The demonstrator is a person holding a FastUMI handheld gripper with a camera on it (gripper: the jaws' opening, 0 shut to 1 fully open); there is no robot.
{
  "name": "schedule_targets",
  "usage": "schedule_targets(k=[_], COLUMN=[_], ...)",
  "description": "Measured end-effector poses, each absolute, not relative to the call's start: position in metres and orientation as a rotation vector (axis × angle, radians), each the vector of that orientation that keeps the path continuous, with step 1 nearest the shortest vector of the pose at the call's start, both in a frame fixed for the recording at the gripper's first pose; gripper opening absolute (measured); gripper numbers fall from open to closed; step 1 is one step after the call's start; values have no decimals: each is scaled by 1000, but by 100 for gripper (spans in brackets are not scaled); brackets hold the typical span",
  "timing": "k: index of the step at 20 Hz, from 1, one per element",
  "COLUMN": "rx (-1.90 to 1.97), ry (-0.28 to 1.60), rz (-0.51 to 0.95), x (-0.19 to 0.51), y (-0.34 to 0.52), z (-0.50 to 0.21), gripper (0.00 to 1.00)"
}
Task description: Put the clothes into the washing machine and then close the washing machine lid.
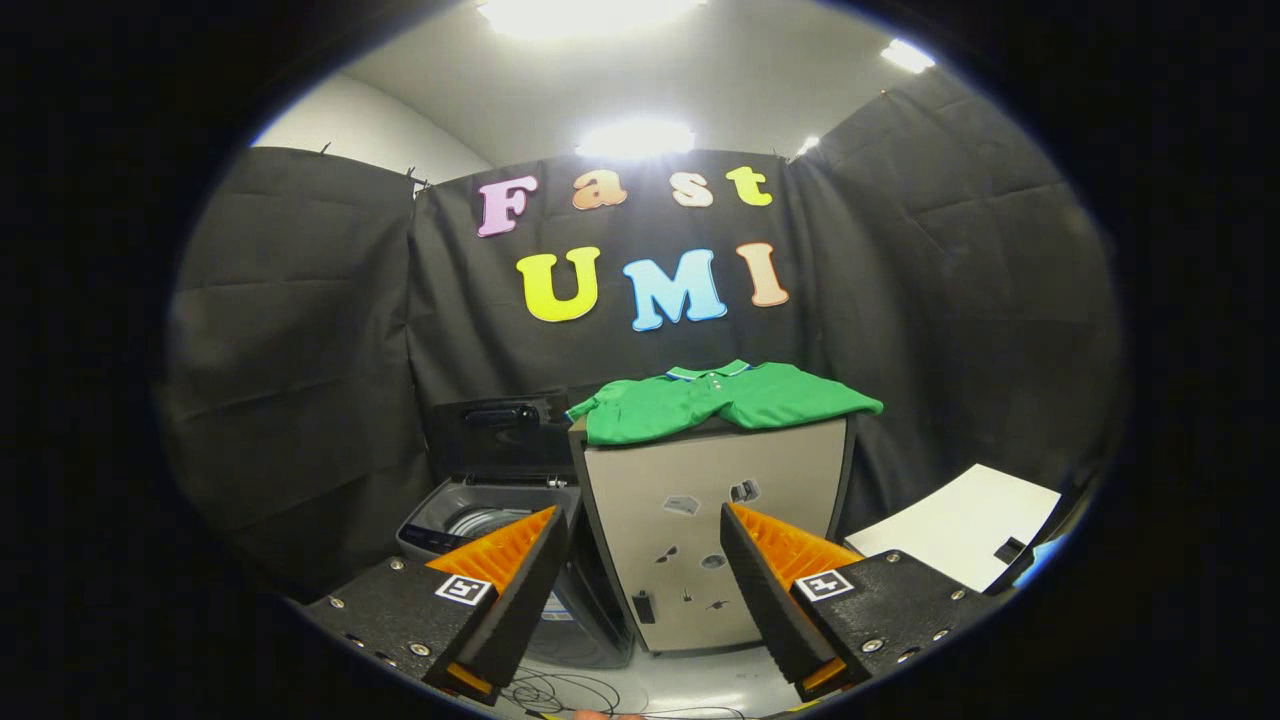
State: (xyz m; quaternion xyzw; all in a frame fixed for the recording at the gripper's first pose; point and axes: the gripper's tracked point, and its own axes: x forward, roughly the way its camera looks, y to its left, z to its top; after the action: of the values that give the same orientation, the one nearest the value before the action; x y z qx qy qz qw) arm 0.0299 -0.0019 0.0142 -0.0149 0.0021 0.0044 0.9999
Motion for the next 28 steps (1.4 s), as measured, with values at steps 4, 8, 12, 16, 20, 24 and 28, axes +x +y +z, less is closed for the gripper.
schedule_targets(k=[4,8,12,16,20,24,28], rx=[-56,-95,-175,-135,-122,-132,-109], ry=[-17,-14,19,14,29,69,133], rz=[0,-41,-84,-80,-109,-130,-139], x=[59,98,142,194,243,290,336], y=[-5,-17,-29,-31,-50,-72,-92], z=[38,61,80,105,125,135,128], gripper=[94,95,95,95,95,95,95])
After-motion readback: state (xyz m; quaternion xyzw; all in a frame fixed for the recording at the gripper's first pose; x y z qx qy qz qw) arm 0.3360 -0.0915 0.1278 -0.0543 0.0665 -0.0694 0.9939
